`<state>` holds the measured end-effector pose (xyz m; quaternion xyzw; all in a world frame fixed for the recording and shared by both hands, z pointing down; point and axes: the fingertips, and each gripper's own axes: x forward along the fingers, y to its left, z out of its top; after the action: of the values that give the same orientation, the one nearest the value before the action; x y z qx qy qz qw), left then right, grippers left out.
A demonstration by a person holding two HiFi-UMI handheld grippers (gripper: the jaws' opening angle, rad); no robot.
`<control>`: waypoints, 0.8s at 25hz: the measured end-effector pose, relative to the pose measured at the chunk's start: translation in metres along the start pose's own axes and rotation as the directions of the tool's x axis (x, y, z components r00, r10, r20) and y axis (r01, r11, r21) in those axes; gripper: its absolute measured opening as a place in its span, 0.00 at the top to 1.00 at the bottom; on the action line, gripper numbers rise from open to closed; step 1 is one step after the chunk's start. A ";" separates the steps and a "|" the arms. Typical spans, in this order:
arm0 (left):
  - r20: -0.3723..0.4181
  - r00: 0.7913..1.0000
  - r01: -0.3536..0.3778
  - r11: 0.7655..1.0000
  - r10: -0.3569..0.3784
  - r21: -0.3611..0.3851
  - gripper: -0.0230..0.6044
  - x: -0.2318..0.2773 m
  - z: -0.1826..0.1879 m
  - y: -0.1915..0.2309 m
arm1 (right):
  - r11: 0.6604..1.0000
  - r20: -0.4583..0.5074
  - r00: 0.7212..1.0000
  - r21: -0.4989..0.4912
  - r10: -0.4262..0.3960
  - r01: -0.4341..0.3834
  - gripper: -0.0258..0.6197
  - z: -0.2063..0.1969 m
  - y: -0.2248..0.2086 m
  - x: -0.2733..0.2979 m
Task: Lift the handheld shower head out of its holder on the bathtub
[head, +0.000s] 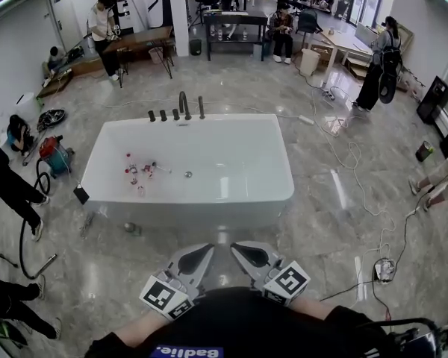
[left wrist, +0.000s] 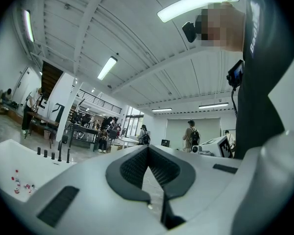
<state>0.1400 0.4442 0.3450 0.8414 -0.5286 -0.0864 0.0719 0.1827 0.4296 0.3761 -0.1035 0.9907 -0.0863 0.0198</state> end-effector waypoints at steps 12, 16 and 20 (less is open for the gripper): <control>0.050 0.998 -0.024 1.000 0.024 0.005 0.96 0.055 -0.008 -0.022 | 0.999 0.014 0.999 0.001 0.032 -0.032 0.96 0.004 -0.059 -0.038; 0.047 0.999 0.014 1.000 -0.014 0.012 0.96 0.083 -0.014 -0.007 | 1.000 0.003 1.000 0.002 0.018 -0.018 0.96 0.001 -0.088 -0.028; 0.048 0.993 0.103 0.994 -0.103 0.022 0.96 0.109 -0.012 0.029 | 0.999 -0.022 0.999 -0.036 -0.029 0.028 0.96 0.006 -0.127 0.013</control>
<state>0.1633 0.3342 0.3551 0.8658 -0.4869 -0.1054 0.0464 0.1962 0.3041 0.3922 -0.1171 0.9906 -0.0699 0.0054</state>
